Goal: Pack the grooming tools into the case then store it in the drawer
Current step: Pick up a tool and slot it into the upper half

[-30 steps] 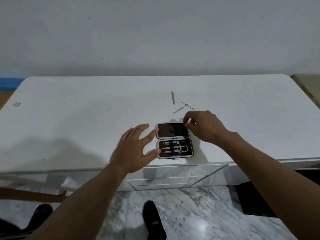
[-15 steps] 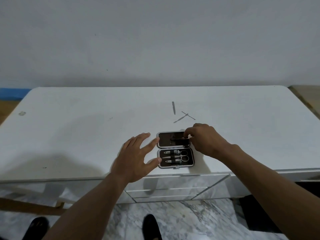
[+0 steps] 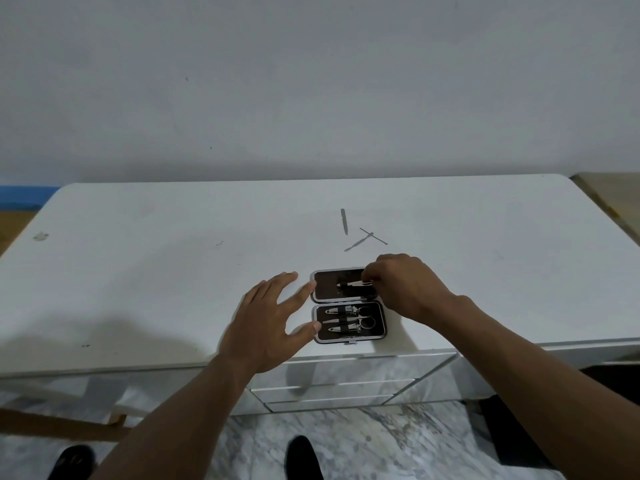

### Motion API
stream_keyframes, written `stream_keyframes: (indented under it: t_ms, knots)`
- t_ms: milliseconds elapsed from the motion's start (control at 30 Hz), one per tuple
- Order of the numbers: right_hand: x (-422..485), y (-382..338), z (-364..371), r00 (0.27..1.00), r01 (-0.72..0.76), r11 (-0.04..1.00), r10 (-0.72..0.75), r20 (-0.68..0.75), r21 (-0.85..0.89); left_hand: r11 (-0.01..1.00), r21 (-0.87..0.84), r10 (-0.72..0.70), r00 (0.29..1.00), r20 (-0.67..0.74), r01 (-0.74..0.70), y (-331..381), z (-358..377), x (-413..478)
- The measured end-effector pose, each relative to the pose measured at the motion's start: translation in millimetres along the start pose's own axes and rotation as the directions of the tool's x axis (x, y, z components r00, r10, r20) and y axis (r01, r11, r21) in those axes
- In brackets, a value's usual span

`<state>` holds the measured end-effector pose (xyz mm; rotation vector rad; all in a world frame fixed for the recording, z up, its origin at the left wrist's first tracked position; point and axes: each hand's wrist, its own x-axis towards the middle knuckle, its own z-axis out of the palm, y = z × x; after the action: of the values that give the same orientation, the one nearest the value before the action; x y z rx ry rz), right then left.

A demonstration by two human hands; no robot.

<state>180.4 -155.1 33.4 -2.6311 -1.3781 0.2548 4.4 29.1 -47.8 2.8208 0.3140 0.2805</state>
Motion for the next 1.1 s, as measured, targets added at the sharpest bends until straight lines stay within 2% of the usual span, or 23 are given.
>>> stream_keyframes:
  t_ms: [1100]
  knots:
    - [23,-12,21,0.999,-0.044,0.997,0.041,0.036,0.068,0.999,-0.035,-0.005,1.000,-0.009,0.005,1,-2,0]
